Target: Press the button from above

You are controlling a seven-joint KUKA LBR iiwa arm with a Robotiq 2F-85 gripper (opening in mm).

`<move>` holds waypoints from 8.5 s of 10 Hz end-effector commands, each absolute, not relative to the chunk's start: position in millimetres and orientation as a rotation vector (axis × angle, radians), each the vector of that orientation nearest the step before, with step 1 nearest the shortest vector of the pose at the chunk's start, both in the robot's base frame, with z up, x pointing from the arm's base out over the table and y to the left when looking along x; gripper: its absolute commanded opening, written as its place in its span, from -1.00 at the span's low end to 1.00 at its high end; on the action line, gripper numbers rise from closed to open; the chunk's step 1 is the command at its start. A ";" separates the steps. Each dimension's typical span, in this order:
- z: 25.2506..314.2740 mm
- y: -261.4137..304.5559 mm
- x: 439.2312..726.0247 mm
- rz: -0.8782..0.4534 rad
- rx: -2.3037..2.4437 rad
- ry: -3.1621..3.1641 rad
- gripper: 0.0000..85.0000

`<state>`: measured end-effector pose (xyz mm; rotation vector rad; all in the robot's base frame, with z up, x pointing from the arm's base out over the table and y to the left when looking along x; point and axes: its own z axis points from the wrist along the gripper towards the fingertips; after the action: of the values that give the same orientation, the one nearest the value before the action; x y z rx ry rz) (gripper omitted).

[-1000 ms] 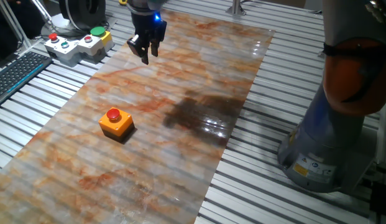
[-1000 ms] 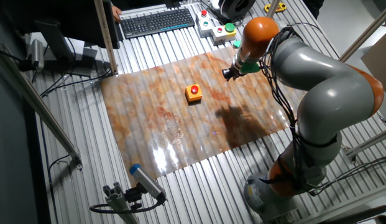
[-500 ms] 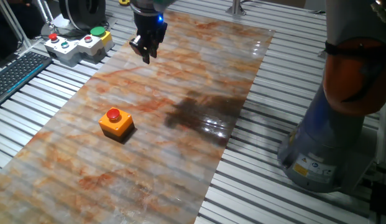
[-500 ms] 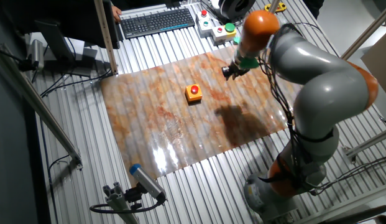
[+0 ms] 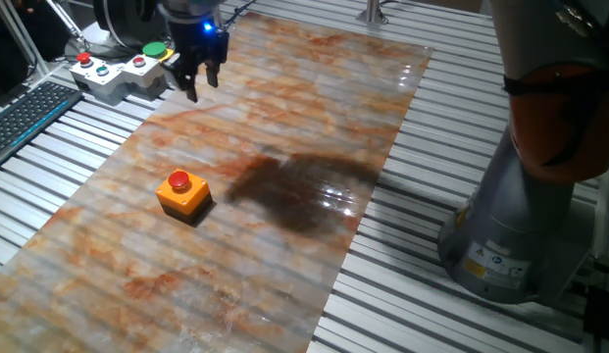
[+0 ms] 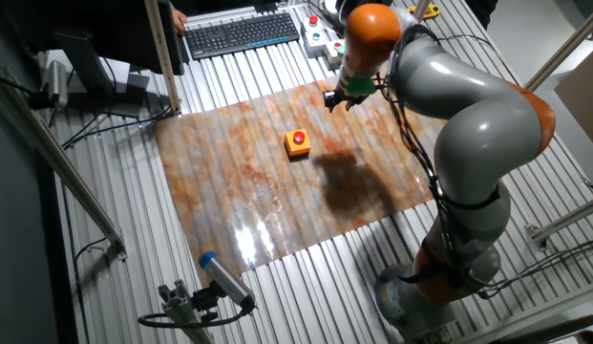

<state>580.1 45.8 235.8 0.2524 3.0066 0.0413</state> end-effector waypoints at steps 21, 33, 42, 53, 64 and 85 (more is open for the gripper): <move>182.1 108.9 607.2 0.034 0.510 2.979 -0.20; 194.9 138.5 618.7 0.018 0.423 3.026 0.20; 151.5 184.8 619.2 -0.010 0.473 2.982 0.20; 110.1 181.0 614.0 0.025 0.480 2.947 0.20; 91.8 184.2 612.4 0.036 0.475 2.924 0.20; 178.3 118.6 605.4 0.009 0.276 3.035 0.20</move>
<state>605.6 117.8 179.5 0.2706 3.0354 0.0080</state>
